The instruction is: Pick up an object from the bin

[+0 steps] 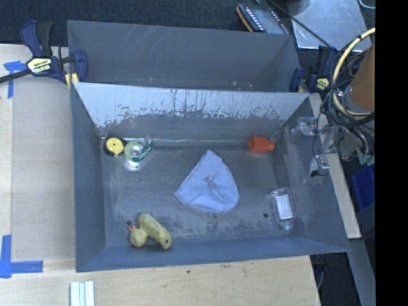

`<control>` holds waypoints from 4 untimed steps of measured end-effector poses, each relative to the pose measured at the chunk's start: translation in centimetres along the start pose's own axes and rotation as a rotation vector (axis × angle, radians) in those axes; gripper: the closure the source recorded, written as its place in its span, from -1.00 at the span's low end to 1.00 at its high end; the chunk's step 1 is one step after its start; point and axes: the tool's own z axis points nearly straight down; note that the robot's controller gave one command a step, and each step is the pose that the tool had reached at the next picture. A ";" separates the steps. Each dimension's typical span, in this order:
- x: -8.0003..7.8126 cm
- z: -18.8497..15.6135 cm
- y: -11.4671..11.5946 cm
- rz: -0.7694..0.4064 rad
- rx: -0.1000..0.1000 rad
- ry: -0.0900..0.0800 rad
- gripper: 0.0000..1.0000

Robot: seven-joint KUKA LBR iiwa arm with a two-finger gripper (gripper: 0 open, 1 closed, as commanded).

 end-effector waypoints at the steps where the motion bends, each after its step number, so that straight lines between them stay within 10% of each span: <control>1: -0.2 -0.5 0.1 -0.004 0.001 -0.008 -1.00; 4: 2.2 16.4 12.2 -0.066 -0.006 0.012 -1.00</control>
Offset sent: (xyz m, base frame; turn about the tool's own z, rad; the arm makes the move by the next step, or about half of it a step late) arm -0.0198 0.0422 -0.0800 0.0192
